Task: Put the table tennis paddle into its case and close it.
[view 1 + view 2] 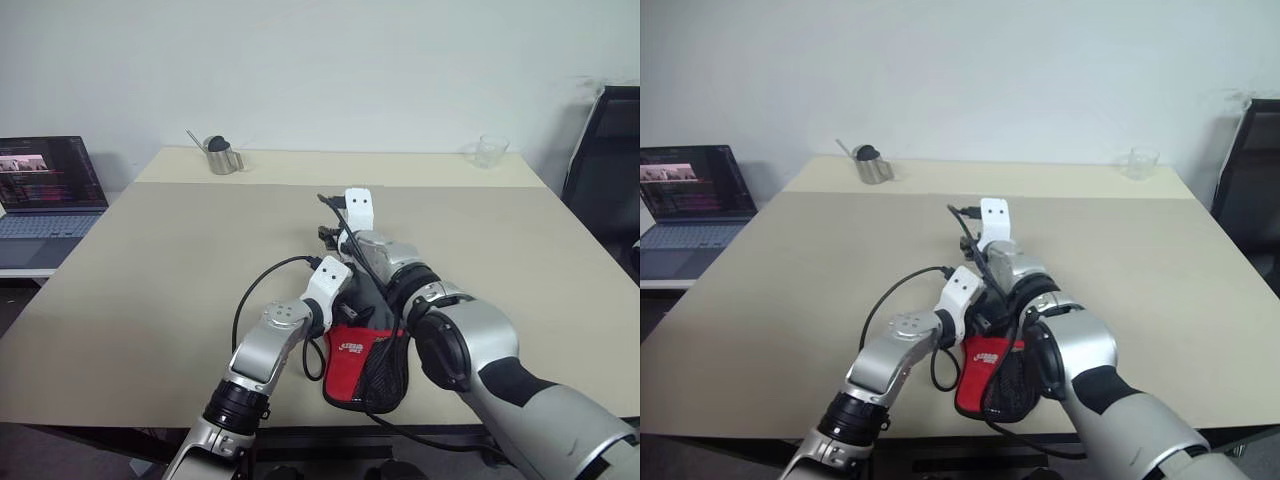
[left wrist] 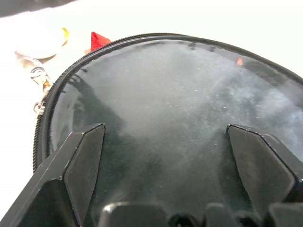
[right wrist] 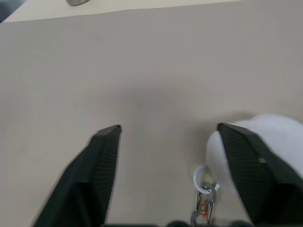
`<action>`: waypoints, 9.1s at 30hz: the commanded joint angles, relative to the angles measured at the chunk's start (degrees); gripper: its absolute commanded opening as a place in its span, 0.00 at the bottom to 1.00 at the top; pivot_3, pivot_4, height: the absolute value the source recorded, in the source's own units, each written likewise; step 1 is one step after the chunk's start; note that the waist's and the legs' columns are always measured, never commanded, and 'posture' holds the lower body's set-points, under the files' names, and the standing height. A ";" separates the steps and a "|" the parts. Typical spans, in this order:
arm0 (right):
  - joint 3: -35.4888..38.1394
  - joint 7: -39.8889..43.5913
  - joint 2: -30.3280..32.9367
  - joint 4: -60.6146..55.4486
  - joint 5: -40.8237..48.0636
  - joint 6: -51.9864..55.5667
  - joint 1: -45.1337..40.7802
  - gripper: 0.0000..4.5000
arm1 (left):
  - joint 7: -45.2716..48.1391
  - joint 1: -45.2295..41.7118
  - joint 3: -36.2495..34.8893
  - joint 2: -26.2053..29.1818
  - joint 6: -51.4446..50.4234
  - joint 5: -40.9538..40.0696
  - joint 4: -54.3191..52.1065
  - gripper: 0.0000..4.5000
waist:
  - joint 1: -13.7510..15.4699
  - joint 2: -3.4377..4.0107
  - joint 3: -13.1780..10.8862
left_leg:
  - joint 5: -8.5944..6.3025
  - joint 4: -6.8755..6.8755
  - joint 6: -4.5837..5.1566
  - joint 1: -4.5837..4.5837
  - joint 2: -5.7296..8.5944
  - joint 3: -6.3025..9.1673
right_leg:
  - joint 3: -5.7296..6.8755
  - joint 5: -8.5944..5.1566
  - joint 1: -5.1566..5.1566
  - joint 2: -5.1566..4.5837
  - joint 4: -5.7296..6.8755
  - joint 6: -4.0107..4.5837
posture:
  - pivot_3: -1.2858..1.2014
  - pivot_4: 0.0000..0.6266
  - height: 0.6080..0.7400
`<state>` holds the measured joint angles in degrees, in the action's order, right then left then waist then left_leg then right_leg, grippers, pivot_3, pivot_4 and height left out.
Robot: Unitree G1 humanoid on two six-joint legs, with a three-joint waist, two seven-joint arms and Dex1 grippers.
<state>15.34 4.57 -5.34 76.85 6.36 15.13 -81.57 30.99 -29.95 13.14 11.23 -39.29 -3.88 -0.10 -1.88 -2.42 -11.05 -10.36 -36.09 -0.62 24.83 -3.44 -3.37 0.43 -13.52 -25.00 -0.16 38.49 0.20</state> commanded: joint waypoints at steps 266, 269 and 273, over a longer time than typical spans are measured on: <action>-29.30 39.34 49.53 -78.56 -1.26 37.95 48.20 0.01 | 15.22 -8.76 9.88 7.47 -4.40 -4.18 9.49 1.00 | 2.36 0.97 0.40 | 0.15 0.10 0.36 0.00 0.23 -0.02 | 0.21 0.39 0.85 -0.12 -1.53 -0.15 | 0.52 0.24 1.00; -30.85 41.93 51.62 -79.55 -1.56 35.88 49.81 0.01 | 15.58 -8.81 10.30 7.24 -4.35 -3.81 9.48 1.00 | 2.40 0.97 0.41 | 0.14 0.09 0.38 0.00 0.23 -0.02 | 0.22 0.39 0.84 -0.12 -1.52 -0.17 | 0.52 0.24 1.00; -31.58 43.93 53.10 -80.30 -1.63 34.44 50.93 0.01 | 15.86 -8.80 10.32 7.14 -4.24 -3.48 9.54 1.00 | 2.35 0.98 0.42 | 0.14 0.07 0.38 0.00 0.23 -0.02 | 0.22 0.38 0.85 -0.12 -1.52 -0.14 | 0.52 0.24 1.00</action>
<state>-15.81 47.36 46.68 -2.16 5.25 50.15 -31.03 46.45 -39.76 21.49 18.64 -42.20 -8.18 7.53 0.47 -1.45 -10.63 -10.22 -36.03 -0.25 24.82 -3.20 -3.39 0.64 -13.14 -24.15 -0.28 36.98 0.05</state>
